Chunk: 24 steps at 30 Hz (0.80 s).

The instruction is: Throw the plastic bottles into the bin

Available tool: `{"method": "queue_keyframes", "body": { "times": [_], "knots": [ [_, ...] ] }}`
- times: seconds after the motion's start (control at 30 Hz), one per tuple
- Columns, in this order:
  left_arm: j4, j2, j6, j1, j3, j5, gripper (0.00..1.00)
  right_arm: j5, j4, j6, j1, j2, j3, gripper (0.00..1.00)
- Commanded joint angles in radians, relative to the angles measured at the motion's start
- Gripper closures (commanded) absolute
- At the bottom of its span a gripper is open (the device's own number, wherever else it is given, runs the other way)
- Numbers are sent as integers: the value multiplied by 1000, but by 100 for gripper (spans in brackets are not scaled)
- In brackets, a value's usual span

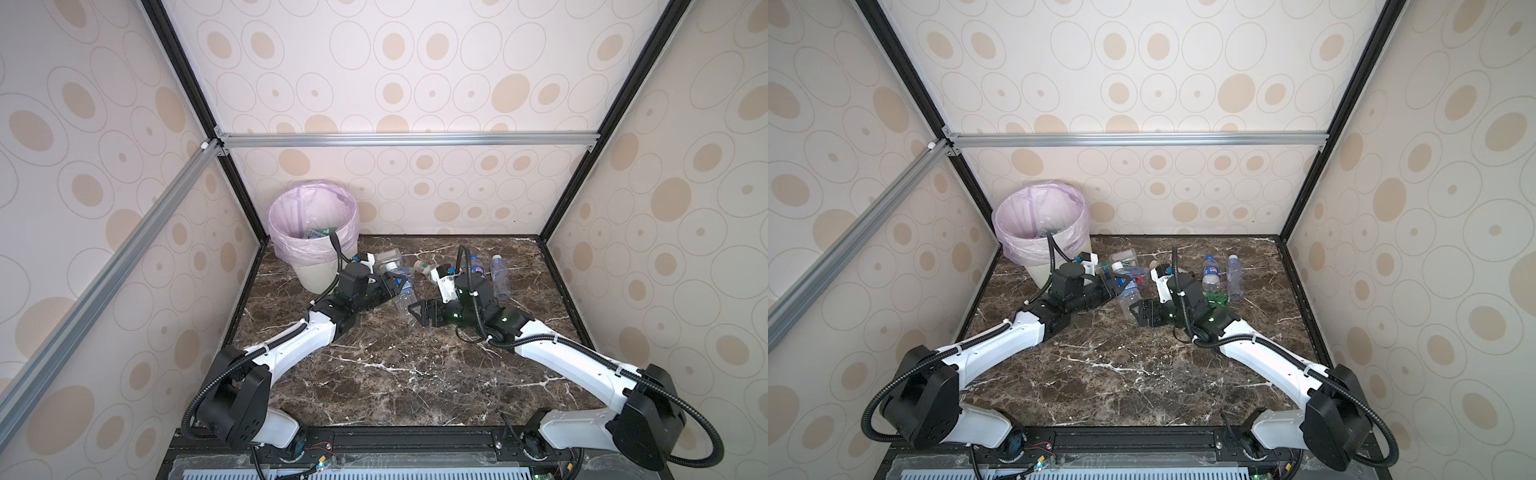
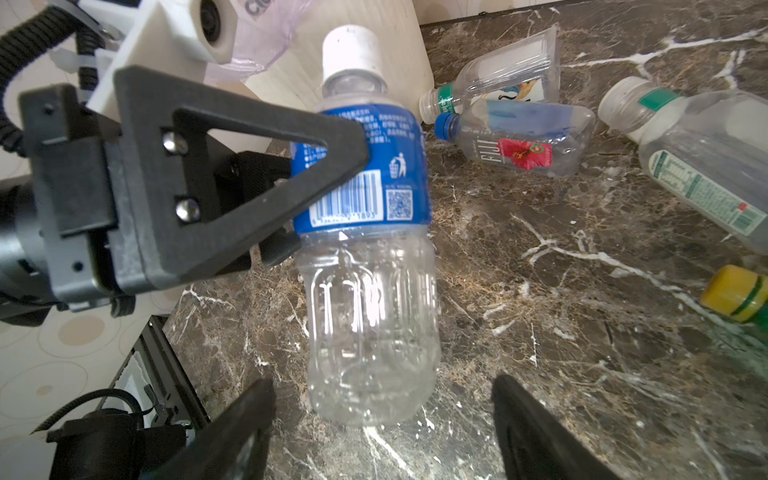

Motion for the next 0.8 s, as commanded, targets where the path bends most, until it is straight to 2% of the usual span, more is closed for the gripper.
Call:
{"method": "queue_keyframes", "body": {
  "times": [0.0, 0.1, 0.47, 0.77],
  "knots": [
    [-96, -41, 93, -2, 88, -61, 44, 39, -35, -33, 6, -39, 17, 8],
    [-158, -53, 150, -1, 142, -92, 44, 53, -46, -45, 6, -55, 45, 0],
    [-432, -37, 415, 17, 484, -293, 43, 52, -35, -76, 22, 11, 252, 0],
    [-508, 5, 580, 71, 718, -438, 43, 76, -47, -142, 83, 171, 533, 0]
  ]
}}
